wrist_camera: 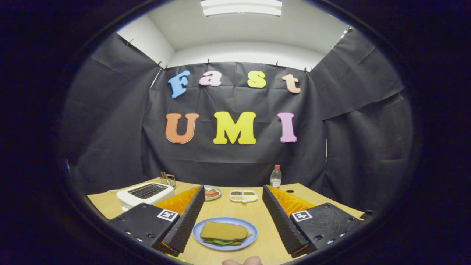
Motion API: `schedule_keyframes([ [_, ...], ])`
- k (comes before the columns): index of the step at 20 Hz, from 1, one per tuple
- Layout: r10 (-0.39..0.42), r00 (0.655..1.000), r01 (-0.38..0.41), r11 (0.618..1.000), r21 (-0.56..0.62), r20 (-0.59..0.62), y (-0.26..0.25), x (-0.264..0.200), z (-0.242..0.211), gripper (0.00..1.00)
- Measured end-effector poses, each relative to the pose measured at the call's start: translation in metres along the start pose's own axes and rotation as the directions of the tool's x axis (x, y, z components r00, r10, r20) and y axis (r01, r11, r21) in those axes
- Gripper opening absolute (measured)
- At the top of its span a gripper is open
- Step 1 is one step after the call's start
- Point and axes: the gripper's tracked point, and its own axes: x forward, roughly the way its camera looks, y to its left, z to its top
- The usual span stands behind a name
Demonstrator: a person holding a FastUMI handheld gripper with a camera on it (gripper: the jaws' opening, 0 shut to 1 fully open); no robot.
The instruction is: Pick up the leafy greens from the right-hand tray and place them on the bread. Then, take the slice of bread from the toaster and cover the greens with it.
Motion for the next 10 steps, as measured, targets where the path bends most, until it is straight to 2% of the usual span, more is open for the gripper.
schedule_keyframes([
  [10, 0.018, 1.000, -0.017, 0.998, 0.054, -0.014, 0.0010, 0.0053, -0.0095, 0.96],
])
